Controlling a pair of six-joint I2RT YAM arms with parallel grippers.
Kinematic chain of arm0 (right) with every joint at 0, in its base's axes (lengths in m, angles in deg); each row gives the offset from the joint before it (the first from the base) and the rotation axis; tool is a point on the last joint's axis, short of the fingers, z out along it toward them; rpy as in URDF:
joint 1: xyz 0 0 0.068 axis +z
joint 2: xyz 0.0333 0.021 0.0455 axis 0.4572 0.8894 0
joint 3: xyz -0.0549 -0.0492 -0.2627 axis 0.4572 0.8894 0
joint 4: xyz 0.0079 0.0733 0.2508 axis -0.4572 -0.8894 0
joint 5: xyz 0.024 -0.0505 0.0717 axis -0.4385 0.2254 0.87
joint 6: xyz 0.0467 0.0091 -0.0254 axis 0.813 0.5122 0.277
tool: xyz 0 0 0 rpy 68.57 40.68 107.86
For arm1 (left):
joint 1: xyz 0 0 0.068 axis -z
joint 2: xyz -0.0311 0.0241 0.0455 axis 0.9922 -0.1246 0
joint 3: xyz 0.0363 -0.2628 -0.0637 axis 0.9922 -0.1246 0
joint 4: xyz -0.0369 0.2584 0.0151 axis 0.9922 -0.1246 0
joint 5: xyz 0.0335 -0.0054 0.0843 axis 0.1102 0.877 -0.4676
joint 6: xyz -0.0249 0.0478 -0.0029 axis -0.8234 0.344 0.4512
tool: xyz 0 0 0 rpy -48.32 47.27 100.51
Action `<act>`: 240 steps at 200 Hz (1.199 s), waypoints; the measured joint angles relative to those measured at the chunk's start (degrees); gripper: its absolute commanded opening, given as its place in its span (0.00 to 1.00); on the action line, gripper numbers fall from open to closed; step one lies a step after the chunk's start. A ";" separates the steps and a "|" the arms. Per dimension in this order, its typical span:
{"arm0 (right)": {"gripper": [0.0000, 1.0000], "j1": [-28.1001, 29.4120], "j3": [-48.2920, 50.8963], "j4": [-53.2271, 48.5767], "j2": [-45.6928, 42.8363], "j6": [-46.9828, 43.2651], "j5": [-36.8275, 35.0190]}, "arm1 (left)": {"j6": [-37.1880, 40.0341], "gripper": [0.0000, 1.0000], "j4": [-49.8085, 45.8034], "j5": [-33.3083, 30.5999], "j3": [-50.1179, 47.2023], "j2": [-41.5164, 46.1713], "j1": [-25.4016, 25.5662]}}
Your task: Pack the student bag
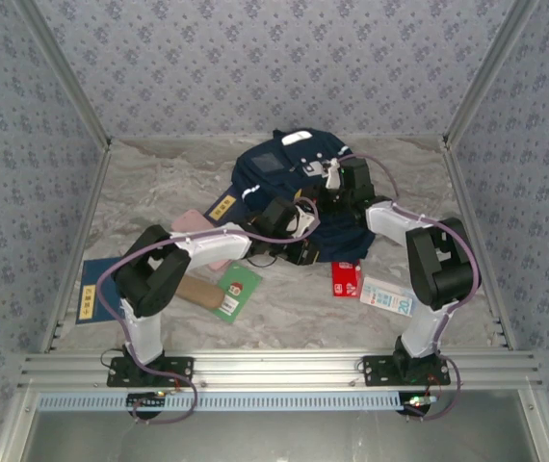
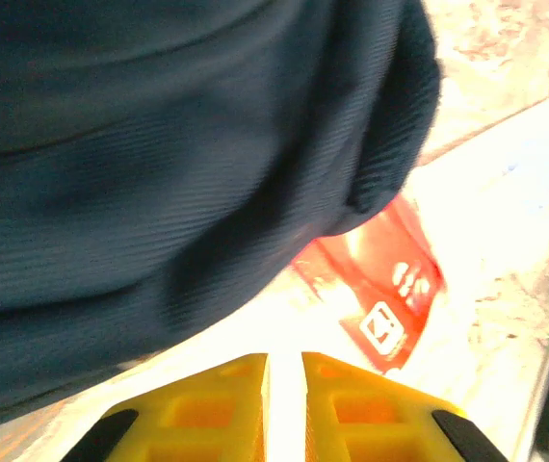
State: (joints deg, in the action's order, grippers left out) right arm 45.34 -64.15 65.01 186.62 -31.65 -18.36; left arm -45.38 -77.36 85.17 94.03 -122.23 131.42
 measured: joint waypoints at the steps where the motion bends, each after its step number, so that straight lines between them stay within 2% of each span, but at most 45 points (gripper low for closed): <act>1: 0.00 0.04 0.09 0.22 -0.02 0.15 -0.11 | -0.04 0.16 0.02 0.07 0.00 0.00 0.02; 15: 0.00 0.42 0.90 1.97 -0.02 1.60 -0.66 | -0.55 0.15 0.90 0.61 0.15 -0.13 0.68; 39: 0.26 0.76 1.97 3.39 -0.04 3.45 -1.49 | -1.01 0.12 1.31 0.76 0.15 -0.33 1.07; 79: 0.42 0.85 2.64 -3.56 -4.39 1.29 -6.43 | -1.66 0.09 2.64 0.76 -0.68 -0.33 0.76; 138: 0.44 -1.68 3.19 -25.75 -17.75 -8.31 -25.42 | -2.08 0.06 3.30 1.64 -3.58 -0.33 0.66; 172: 0.77 -4.66 8.87 -29.88 -31.21 -11.19 -32.33 | -2.10 0.05 3.23 2.03 -3.58 -0.26 0.66; 202: 0.74 -5.11 16.52 -29.64 -39.41 -11.02 -33.42 | -2.56 0.05 3.19 2.40 -3.69 0.07 0.66; 240: 0.74 -8.98 27.80 -27.34 -38.53 -7.80 -30.05 | -3.61 0.05 3.21 3.10 -4.79 1.22 0.66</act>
State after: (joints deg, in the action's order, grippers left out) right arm 36.35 -36.35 37.67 148.09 -39.45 -48.41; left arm -48.98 -74.14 88.28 89.24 -121.01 132.07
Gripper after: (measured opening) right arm 0.739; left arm 0.049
